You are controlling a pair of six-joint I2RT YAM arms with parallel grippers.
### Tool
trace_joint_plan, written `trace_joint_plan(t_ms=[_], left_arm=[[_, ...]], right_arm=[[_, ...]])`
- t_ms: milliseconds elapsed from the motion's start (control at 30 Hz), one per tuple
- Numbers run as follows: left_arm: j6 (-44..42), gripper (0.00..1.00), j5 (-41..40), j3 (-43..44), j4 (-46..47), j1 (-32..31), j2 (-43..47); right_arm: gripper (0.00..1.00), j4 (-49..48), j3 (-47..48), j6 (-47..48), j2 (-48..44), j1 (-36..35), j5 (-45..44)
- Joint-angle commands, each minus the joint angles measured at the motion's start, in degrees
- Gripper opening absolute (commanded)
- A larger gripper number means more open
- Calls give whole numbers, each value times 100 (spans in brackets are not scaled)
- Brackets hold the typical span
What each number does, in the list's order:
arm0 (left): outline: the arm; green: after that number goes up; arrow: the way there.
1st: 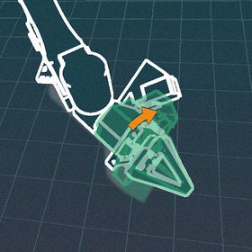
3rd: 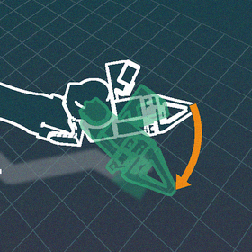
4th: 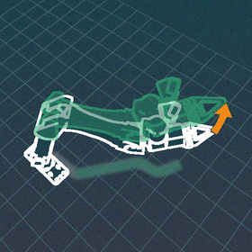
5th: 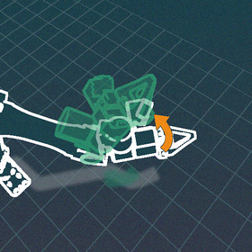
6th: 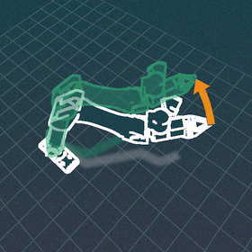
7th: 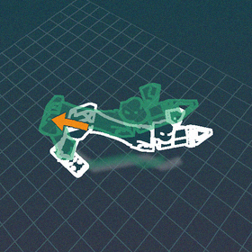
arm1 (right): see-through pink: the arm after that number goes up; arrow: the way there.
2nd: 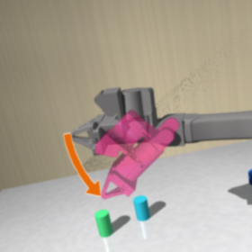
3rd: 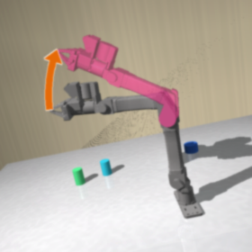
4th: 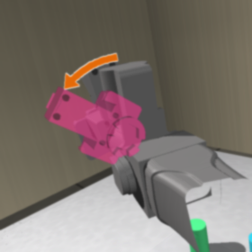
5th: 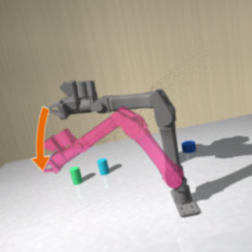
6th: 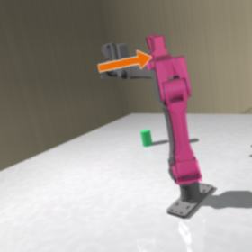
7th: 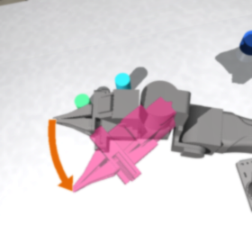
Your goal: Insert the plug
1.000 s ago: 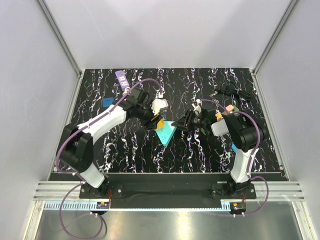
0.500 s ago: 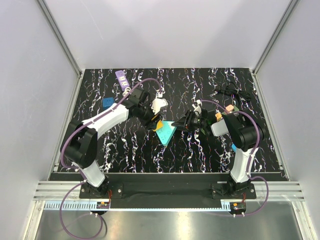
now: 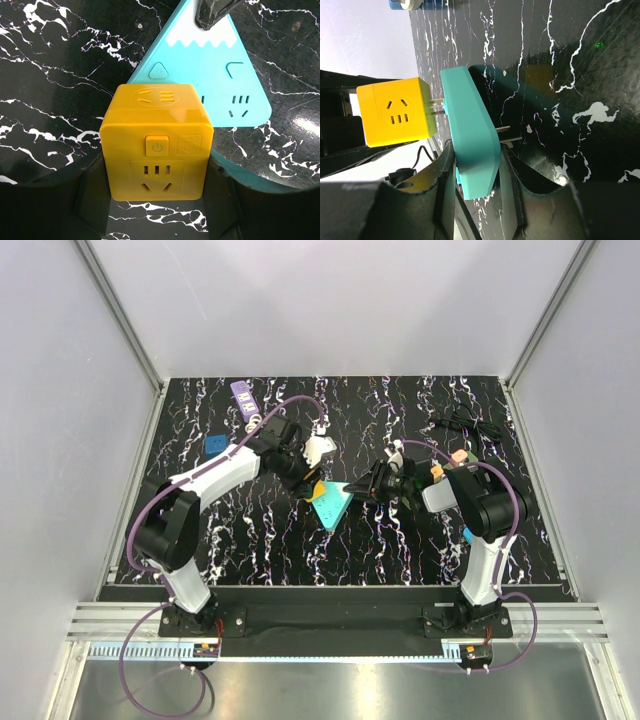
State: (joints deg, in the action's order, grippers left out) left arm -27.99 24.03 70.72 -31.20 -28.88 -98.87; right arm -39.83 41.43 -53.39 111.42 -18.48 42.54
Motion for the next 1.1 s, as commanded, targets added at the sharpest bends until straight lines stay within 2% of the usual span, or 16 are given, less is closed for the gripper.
trace_joint_plan(t_ms=[0,433,833,1067], left_arm=[[-58,0,40,205,193,85,-115],[-84,0,216,197,167,164,-449],[-49,0,-153,232,114,102,-659],[759,0,-416,469,-9,85,-827]], right_arm=[[0,64,14,109,91,-6,-106],[0,169,49,179,91,-6,-115],[0,222,76,215,12,-6,-89],[0,265,67,232,-41,-6,-79]])
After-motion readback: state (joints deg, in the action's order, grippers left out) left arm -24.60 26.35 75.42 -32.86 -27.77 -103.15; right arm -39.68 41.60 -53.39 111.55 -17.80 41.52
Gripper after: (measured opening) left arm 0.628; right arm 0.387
